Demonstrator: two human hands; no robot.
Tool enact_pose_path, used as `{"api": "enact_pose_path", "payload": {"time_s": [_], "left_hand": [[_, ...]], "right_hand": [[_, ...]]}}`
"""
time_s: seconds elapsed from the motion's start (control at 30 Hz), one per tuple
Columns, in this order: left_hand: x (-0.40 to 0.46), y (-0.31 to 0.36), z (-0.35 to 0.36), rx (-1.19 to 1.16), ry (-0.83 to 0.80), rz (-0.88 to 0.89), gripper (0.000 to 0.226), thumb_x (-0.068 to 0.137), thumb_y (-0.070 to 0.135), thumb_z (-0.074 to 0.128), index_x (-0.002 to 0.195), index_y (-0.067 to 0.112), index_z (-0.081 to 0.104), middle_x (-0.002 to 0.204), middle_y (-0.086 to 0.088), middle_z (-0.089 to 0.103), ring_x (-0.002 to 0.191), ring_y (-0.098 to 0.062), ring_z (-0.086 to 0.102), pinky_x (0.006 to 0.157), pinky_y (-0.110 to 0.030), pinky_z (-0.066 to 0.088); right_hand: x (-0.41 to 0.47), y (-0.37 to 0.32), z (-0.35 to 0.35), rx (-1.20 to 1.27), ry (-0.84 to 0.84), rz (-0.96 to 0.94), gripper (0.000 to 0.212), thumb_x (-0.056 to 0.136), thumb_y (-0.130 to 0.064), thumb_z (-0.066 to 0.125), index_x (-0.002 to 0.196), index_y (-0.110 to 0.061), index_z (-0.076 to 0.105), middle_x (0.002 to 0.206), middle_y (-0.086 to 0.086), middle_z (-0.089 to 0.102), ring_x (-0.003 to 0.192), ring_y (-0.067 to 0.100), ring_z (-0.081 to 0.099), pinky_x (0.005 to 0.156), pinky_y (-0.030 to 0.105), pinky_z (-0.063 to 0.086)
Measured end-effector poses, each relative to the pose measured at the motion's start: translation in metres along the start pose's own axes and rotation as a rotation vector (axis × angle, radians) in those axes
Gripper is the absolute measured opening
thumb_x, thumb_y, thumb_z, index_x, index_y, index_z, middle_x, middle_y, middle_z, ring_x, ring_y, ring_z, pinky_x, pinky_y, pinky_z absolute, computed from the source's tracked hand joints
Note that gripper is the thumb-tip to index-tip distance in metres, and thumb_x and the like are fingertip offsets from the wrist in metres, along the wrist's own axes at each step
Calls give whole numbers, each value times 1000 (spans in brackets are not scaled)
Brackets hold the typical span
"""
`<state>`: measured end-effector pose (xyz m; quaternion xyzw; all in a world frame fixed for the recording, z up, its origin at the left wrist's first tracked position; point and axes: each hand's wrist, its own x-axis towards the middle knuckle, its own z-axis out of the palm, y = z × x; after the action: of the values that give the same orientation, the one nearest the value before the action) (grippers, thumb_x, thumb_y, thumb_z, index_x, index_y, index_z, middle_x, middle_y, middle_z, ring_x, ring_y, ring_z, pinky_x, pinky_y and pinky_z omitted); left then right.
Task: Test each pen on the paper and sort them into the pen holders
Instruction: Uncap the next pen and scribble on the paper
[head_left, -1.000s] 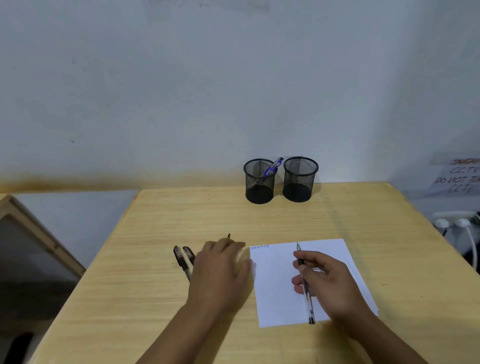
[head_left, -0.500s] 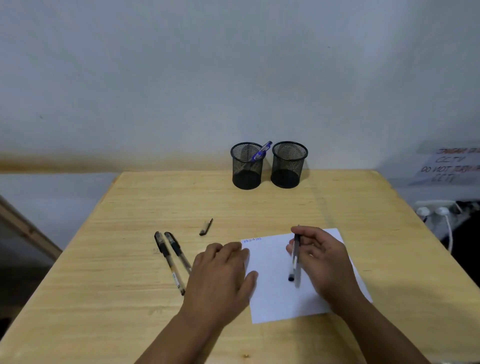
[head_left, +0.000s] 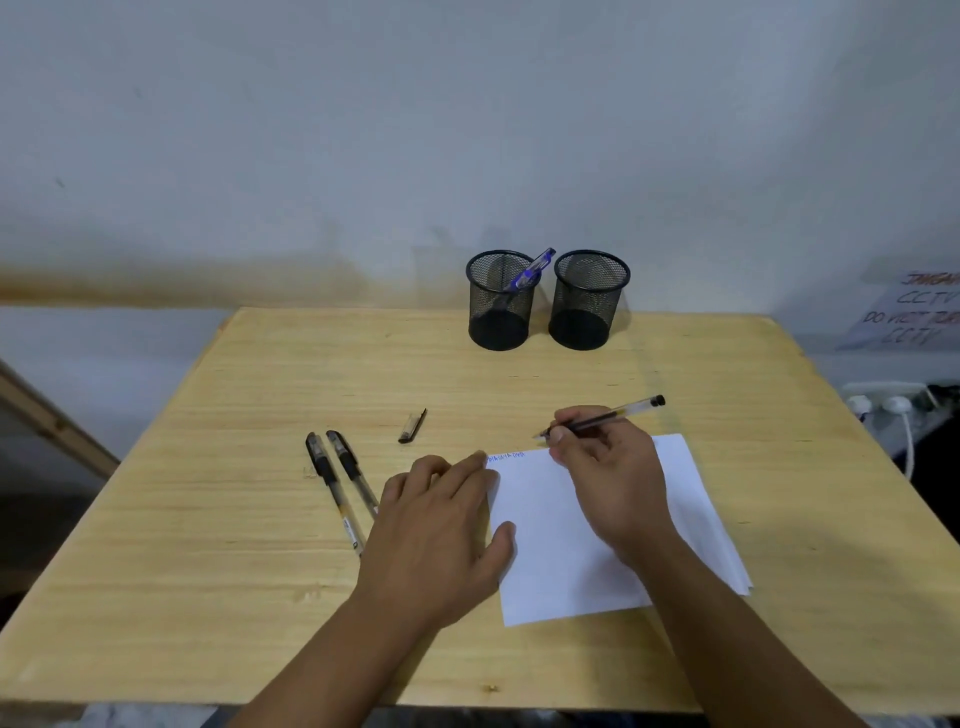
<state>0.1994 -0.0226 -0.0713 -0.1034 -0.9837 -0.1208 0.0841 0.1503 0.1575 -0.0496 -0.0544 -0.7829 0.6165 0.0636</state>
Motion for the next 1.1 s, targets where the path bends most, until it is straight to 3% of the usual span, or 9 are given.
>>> {"api": "enact_pose_path", "payload": {"time_s": [0.1, 0.3, 0.43, 0.8, 1.1], "left_hand": [[1, 1, -2, -2, -9, -1, 47, 82, 56, 47, 119, 30, 59, 138, 13, 56, 116, -18, 44, 90, -41, 43], [4, 0, -3, -7, -40, -10, 53, 80, 57, 48, 125, 29, 55, 137, 15, 54, 116, -18, 40, 88, -40, 41], [6, 0, -5, -6, -87, -18, 57, 82, 60, 41, 129, 29, 50, 138, 17, 47, 118, -17, 37, 91, -38, 36], [8, -1, -6, -5, -103, -29, 61, 79, 61, 44, 130, 29, 52, 135, 16, 50, 115, -19, 40, 88, -39, 36], [9, -1, -6, -13, -97, -38, 60, 78, 60, 48, 129, 29, 55, 133, 16, 52, 114, -18, 42, 87, -39, 34]], "right_hand": [[8, 1, 3, -91, -1, -40, 10, 88, -10, 70, 96, -15, 69, 86, -8, 73, 82, -1, 70, 74, 15, 55], [12, 12, 7, -270, 18, -130, 11, 86, -19, 73, 90, -23, 63, 80, -11, 73, 78, 3, 70, 76, 24, 56], [13, 11, 7, -300, 19, -65, 13, 87, -26, 71, 80, -28, 60, 73, -7, 74, 73, 9, 71, 72, 32, 56], [10, 10, 8, -352, 22, -47, 14, 87, -28, 71, 78, -22, 61, 69, -9, 71, 72, -5, 64, 60, 5, 42], [9, 8, 10, -389, 9, -82, 12, 86, -20, 72, 80, -19, 62, 69, -13, 65, 76, -13, 60, 62, 0, 41]]}}
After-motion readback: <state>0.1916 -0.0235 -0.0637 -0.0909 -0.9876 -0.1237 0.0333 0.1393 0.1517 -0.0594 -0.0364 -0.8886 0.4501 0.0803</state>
